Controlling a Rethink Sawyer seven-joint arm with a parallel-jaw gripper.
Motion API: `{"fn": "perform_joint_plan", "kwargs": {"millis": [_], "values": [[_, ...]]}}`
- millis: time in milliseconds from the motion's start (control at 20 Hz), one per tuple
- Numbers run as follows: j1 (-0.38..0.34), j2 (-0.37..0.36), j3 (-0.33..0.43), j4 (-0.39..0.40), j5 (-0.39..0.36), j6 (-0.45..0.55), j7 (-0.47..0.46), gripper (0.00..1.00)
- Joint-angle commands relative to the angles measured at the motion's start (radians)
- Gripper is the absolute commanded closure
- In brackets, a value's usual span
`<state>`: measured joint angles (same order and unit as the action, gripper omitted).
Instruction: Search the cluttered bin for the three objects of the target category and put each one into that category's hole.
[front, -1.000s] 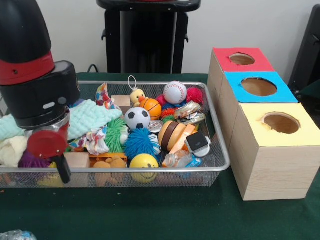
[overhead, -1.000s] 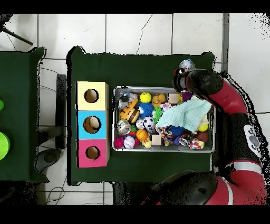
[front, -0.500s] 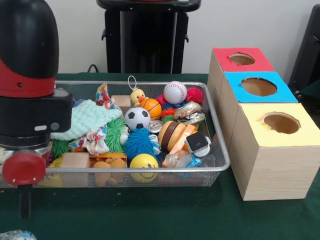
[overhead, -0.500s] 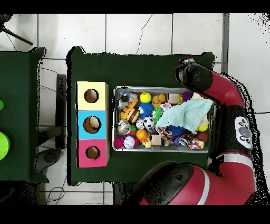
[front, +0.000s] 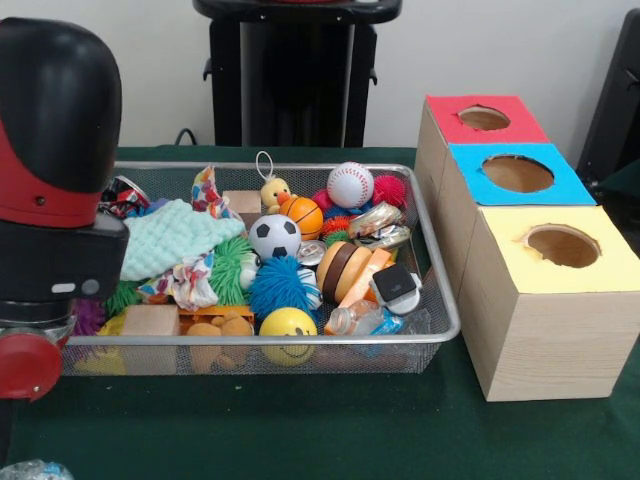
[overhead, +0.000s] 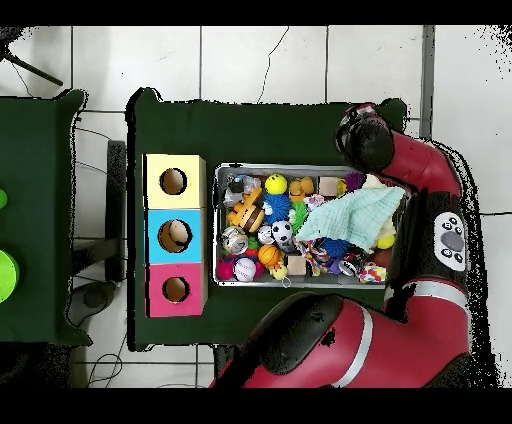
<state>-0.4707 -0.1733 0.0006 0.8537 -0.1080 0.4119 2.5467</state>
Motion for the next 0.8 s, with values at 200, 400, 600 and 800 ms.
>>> {"fn": "perform_joint_plan", "kwargs": {"millis": [200, 400, 600, 800], "values": [[-0.018, 0.109, -0.024, -0.120, -0.059, -0.061, -0.003, 1.00], [-0.038, 0.150, 0.026, -0.145, -0.036, -0.039, -0.033, 1.00], [-0.053, 0.177, 0.092, -0.137, -0.005, -0.032, -0.047, 1.00], [-0.053, 0.155, 0.116, -0.092, 0.012, -0.013, -0.041, 1.00]]}}
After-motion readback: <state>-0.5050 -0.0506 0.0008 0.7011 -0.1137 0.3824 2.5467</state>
